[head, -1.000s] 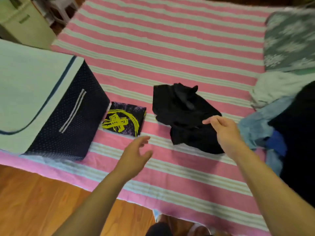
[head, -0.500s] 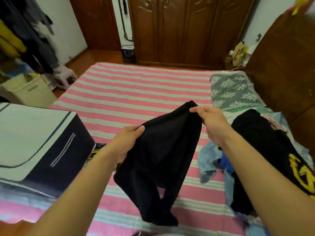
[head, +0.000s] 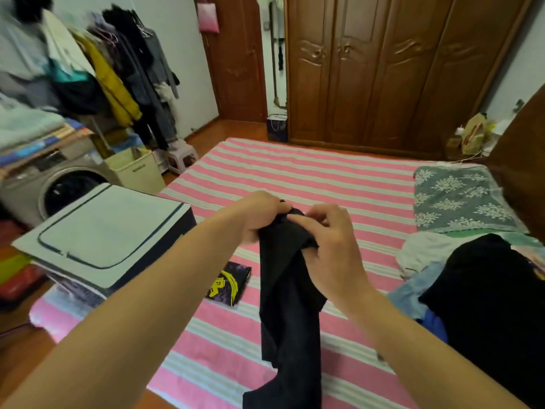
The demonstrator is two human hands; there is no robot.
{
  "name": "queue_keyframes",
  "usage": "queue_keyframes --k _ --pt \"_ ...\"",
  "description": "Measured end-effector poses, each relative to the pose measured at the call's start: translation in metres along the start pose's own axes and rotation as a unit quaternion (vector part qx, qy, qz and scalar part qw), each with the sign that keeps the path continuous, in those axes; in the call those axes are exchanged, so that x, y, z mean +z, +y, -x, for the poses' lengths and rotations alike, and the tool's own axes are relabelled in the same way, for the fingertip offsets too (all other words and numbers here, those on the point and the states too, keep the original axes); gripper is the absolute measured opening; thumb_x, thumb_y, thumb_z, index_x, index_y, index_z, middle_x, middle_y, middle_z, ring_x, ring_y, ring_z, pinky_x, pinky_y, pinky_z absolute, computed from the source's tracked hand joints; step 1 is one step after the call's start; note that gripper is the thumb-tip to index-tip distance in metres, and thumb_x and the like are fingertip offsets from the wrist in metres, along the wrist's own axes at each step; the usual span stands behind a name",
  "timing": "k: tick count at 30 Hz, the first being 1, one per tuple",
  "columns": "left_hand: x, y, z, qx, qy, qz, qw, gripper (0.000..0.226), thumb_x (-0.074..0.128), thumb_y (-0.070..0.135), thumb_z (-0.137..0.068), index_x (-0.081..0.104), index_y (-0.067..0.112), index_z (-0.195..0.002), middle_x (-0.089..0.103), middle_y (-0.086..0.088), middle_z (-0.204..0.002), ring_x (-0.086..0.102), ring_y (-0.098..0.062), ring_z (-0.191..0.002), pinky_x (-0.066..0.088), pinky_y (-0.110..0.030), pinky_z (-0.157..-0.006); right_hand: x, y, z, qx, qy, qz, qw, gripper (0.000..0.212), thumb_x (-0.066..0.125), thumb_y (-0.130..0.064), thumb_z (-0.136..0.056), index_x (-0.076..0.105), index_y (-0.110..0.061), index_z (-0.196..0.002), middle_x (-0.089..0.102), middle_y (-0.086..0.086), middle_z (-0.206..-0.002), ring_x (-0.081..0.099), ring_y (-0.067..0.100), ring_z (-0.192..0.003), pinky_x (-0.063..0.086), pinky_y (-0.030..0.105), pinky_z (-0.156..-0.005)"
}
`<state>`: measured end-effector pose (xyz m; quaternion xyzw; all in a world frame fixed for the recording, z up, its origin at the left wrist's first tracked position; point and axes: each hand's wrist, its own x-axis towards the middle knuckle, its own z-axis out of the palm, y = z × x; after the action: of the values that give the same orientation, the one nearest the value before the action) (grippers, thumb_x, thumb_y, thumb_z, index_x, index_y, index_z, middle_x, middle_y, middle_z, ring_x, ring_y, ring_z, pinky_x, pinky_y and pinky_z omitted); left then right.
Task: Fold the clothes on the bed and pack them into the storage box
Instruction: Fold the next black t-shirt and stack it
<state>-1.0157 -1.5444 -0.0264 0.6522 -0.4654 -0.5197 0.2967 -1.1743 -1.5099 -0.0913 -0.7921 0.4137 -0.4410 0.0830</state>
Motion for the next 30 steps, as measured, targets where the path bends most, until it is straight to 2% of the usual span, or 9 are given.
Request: queue_keyframes --k 3,6,8,11,14,16,20,24,30 --pt "-0.001 -0.010 0.000 0.069 0.046 -0.076 0.994 0.033 0.060 0.041 -0.100 0.068 0.010 -0.106 0.073 -0.019 -0.105 0.069 -0.038 -0.102 0.057 -0.051 -0.090 -0.007 -0.016 -0.025 0.142 -0.031 -0.087 0.986 0.024 0.047 -0.005 -0.094 0.066 -0.014 -0.105 0.059 -0.003 -0.097 0.056 0.018 -0.091 0.042 0.018 -0.069" --pt "0.003 -0.022 0.008 0.159 0.066 0.009 0.985 0.039 0.056 0.056 -0.097 0.059 0.023 -0.119 0.070 -0.002 -0.109 0.069 -0.019 -0.097 0.058 -0.044 -0.088 -0.010 -0.020 -0.051 0.183 -0.067 -0.044 0.980 0.016 0.047 -0.010 -0.101 0.058 -0.020 -0.108 0.064 -0.001 -0.096 0.062 0.020 -0.087 0.044 0.018 -0.063" --pt "0.007 -0.034 0.020 0.245 0.040 0.090 0.965 0.036 0.061 0.050 -0.095 0.054 0.028 -0.124 0.066 0.000 -0.112 0.067 -0.012 -0.099 0.055 -0.027 -0.082 -0.011 -0.023 -0.065 0.189 -0.064 -0.029 0.980 0.017 0.053 -0.012 -0.100 0.059 -0.021 -0.113 0.063 -0.003 -0.098 0.062 0.018 -0.088 0.046 0.017 -0.062" --pt "0.014 -0.054 0.030 0.300 0.047 0.039 0.952 0.039 0.070 0.025 -0.094 0.048 0.033 -0.126 0.061 0.003 -0.115 0.065 -0.006 -0.102 0.057 -0.022 -0.078 -0.015 -0.031 -0.084 0.190 -0.051 -0.037 0.980 0.017 0.060 -0.013 -0.098 0.062 -0.022 -0.111 0.061 -0.006 -0.103 0.060 0.014 -0.093 0.043 0.011 -0.063" --pt "0.016 -0.062 0.025 0.273 0.077 -0.025 0.958 0.026 0.064 0.020 -0.097 0.053 0.030 -0.119 0.065 0.008 -0.109 0.067 -0.008 -0.095 0.060 -0.034 -0.079 -0.020 -0.042 -0.098 0.193 -0.076 -0.074 0.976 0.020 0.058 -0.007 -0.098 0.065 -0.024 -0.106 0.061 -0.004 -0.107 0.058 0.014 -0.098 0.052 0.018 -0.074" --pt "0.012 -0.065 0.019 0.261 0.144 -0.030 0.954 0.018 0.054 0.010 -0.096 0.063 0.020 -0.107 0.069 -0.002 -0.096 0.067 -0.019 -0.086 0.058 -0.043 -0.076 -0.025 -0.043 -0.103 0.175 -0.101 -0.066 0.977 0.025 0.057 -0.004 -0.097 0.065 -0.026 -0.106 0.061 -0.005 -0.107 0.058 0.013 -0.099 0.052 0.019 -0.075" --pt "-0.010 -0.073 0.006 0.219 0.280 -0.145 0.923 0.018 0.053 0.002 -0.086 0.062 0.017 -0.088 0.061 -0.002 -0.075 0.056 -0.019 -0.067 0.039 -0.030 -0.053 -0.038 -0.039 -0.109 0.161 -0.100 -0.032 0.981 0.033 0.056 0.000 -0.097 0.071 -0.022 -0.116 0.065 -0.004 -0.112 0.057 0.016 -0.106 0.054 0.032 -0.093" --pt "-0.046 -0.114 -0.024 0.088 0.286 -0.249 0.921 0.018 0.051 0.008 -0.079 0.062 0.021 -0.085 0.058 0.001 -0.072 0.055 -0.028 -0.071 0.044 -0.037 -0.065 -0.060 -0.011 -0.116 0.166 -0.030 0.036 0.985 0.031 0.056 -0.002 -0.097 0.073 -0.020 -0.115 0.065 -0.004 -0.110 0.056 0.015 -0.103 0.047 0.023 -0.086" --pt "-0.114 -0.158 -0.048 -0.010 0.320 -0.342 0.884 0.019 0.055 0.012 -0.083 0.069 0.019 -0.092 0.067 -0.012 -0.087 0.066 -0.039 -0.089 0.054 -0.044 -0.078 -0.109 0.075 -0.136 0.256 0.024 0.152 0.954 0.024 0.055 -0.011 -0.098 0.075 -0.023 -0.103 0.070 0.006 -0.103 0.062 0.031 -0.101 0.049 0.036 -0.078"
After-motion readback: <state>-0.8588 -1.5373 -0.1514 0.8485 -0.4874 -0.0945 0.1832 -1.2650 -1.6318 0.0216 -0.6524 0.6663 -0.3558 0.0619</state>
